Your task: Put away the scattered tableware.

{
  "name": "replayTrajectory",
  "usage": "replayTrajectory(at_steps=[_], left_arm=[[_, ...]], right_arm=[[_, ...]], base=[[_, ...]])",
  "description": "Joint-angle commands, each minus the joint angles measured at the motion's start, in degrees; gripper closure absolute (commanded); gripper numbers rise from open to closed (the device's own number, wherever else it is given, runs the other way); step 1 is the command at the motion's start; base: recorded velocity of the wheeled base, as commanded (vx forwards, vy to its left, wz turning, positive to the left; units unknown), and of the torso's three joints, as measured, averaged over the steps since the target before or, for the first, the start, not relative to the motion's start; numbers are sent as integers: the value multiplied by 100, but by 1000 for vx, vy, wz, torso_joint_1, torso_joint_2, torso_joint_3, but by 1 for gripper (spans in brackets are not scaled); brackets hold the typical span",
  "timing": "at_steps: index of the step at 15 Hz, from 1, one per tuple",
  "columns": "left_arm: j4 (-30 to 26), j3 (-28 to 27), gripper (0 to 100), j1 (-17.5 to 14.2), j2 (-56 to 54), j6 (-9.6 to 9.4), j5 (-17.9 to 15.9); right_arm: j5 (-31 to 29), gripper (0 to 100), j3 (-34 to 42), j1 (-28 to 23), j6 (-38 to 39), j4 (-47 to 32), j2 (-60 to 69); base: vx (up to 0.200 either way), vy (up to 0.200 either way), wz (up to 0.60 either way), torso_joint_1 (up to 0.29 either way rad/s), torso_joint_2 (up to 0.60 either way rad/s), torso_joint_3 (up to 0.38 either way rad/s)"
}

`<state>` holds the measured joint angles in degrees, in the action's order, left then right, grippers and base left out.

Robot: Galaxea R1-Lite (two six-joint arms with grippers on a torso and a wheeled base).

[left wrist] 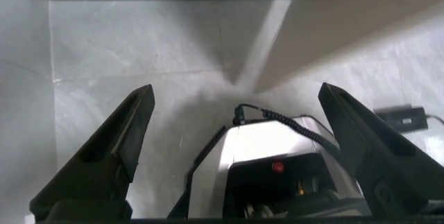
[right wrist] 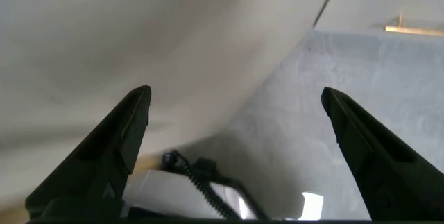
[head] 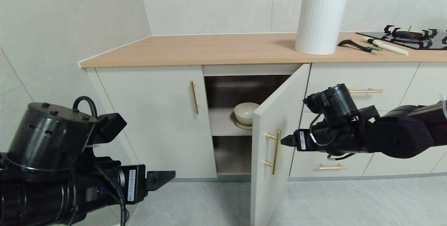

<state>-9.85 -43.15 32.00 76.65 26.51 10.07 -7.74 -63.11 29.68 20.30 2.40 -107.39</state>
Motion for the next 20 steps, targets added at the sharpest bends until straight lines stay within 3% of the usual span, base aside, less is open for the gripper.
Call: replayTrajectory(at_steps=[1, 9, 12, 18, 20], left_arm=[[1, 0, 0, 8, 7, 3, 4], [9, 18, 0, 8, 16, 3, 13], [9, 0, 0, 8, 25, 3, 13], [9, 0, 0, -1, 60, 12, 13], [9, 18, 0, 8, 60, 3, 13]], right_arm=[[53, 0, -105, 20, 1, 155, -353], [27, 0, -114, 2, 370, 1746, -1206], [9, 0, -114, -15, 387, 1843, -1258], [-8, 0, -316, -15, 783, 2071, -1531], [-8, 0, -325, -15, 792, 2080, -1548]], base=[[0, 0, 0, 0, 0, 0], [0, 0, 0, 0, 0, 0], [0, 0, 0, 0, 0, 0], [200, 0, 0, 1, 0, 4], [0, 0, 0, 0, 0, 0]])
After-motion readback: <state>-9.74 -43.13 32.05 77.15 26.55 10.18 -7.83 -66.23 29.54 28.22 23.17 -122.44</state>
